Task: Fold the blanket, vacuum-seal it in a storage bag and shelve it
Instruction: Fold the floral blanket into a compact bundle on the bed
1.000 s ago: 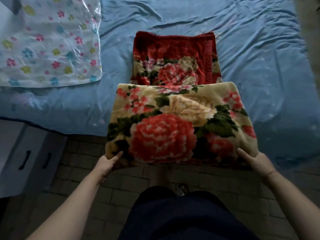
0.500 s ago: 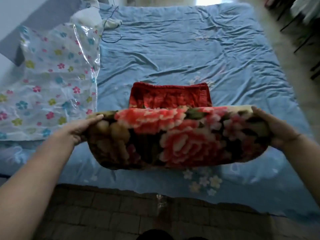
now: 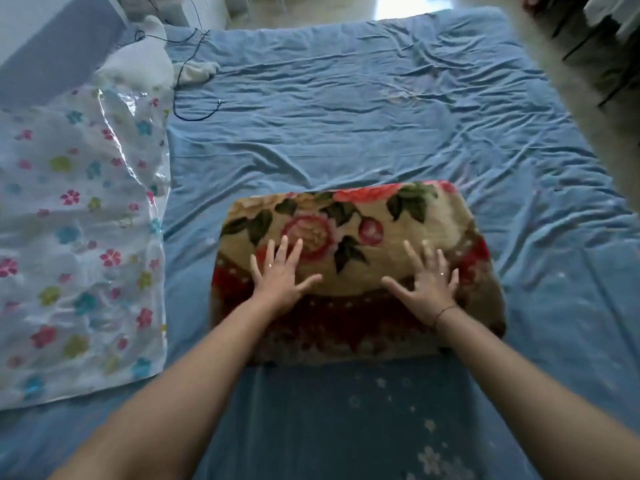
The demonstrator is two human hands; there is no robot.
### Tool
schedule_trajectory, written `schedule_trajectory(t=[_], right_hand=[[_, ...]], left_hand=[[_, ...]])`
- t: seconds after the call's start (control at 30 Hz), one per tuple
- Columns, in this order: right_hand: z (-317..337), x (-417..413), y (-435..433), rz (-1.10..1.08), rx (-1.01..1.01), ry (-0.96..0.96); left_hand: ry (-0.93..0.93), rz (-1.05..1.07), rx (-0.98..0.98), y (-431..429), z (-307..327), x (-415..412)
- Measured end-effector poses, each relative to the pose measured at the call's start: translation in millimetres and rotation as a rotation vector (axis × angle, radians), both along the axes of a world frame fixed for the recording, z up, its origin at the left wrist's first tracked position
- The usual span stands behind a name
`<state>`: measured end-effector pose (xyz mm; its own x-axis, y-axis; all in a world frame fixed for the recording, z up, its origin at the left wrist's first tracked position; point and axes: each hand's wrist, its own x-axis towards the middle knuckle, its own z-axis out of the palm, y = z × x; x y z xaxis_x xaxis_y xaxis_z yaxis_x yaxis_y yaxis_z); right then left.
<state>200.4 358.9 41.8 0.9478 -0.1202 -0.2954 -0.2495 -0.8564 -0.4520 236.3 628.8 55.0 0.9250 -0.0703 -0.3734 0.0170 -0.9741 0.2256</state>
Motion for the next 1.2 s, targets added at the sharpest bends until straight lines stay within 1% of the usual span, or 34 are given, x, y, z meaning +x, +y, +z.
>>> schedule_trajectory(t=[0.03, 0.07, 0.17, 0.23, 0.37, 0.53, 0.7, 0.8, 0.83, 0.9, 0.93, 0.97, 1.0, 1.03, 1.07, 1.1, 1.13, 1.2], right_hand=[[-18.8, 1.2, 3.9, 0.054, -0.109, 0.078], [-32.6, 3.2, 6.3, 0.08, -0.172, 0.118], [-66.3, 3.8, 6.7, 0.093, -0.245, 0.198], [-84.2, 3.2, 6.2, 0.093, -0.265, 0.264], [-105.2, 17.3, 7.5, 0.084, -0.271, 0.254], [-113.1, 36.1, 6.6, 0.079, -0.286, 0.262], [-105.8, 37.3, 1.5, 0.083, -0.233, 0.272], [-94.5, 24.5, -4.5, 0.087, -0.166, 0.228], [-91.2, 16.3, -8.6, 0.087, -0.166, 0.175], [-84.8, -5.5, -23.0, 0.052, -0.182, 0.055], [-81.3, -19.5, -32.1, -0.017, -0.185, 0.016], [-82.4, -35.1, -44.1, -0.132, -0.171, 0.006], [-82.8, -51.1, -55.7, -0.273, -0.124, 0.037], [-84.9, -64.7, -69.5, -0.433, 0.009, 0.106], [-85.9, -74.6, -81.1, -0.575, 0.215, 0.173], [-84.6, -81.7, -88.8, -0.669, 0.43, 0.223], [-84.2, -86.4, -93.7, -0.716, 0.583, 0.266], [-78.1, -88.7, -96.8, -0.723, 0.735, 0.312]], left_hand=[[0.048, -0.038, 0.068, 1.6, -20.1, -0.5], [0.076, -0.064, 0.115, 3.1, -35.8, -2.0], [0.145, -0.101, 0.156, 3.4, -71.9, -2.4], [0.184, -0.115, 0.15, 2.1, -90.9, -5.4], [0.231, -0.123, 0.142, 4.6, -113.3, 16.0], [0.275, -0.125, 0.14, 2.3, -120.8, 38.3], [0.243, -0.1, 0.132, -0.1, -110.8, 31.9], [0.096, -0.058, 0.058, 6.5, -102.1, 6.1], [0.024, -0.01, 0.021, 11.2, -100.2, -5.7], [-0.07, 0.178, 0.009, 26.0, -96.8, -33.6], [-0.071, 0.317, 0.022, 34.8, -96.1, -49.0], [-0.052, 0.48, 0.012, 43.2, -95.8, -63.8], [-0.023, 0.661, -0.049, 49.0, -95.9, -76.5], [0.001, 0.845, -0.163, 50.8, -95.7, -85.9], [0.024, 1.019, -0.296, 49.5, -95.5, -90.7], [0.03, 1.175, -0.401, 43.9, -93.2, -93.3], [0.021, 1.318, -0.463, 36.0, -93.6, -94.8], [0.007, 1.564, -0.608, 20.8, -96.8, -96.5]])
